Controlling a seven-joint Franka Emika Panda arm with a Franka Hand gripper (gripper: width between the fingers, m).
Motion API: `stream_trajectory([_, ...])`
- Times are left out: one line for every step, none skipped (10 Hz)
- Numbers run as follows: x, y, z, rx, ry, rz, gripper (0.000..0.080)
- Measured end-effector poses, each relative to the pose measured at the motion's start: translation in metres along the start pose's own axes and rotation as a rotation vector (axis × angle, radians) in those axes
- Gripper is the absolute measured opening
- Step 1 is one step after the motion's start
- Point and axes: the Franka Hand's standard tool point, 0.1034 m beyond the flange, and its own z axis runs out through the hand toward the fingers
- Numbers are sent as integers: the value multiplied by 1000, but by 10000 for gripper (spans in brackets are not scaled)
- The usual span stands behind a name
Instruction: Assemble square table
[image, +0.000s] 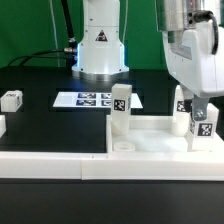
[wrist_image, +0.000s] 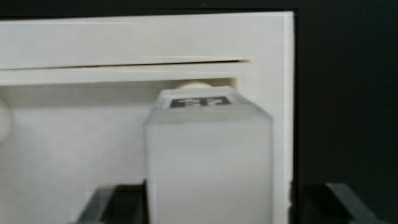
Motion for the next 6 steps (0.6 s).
stream_trajectory([3,0,4,9,3,-237,525])
stream_trajectory([3,2,9,2,-2,-376,611])
stream_trajectory([3,1,8,3,-1,-385,638])
stream_trajectory([4,1,8,2,3,-482,648])
stream_trajectory([5,1,8,2,3,-552,648])
stream_trajectory([3,1,8,-3,10,-649,648])
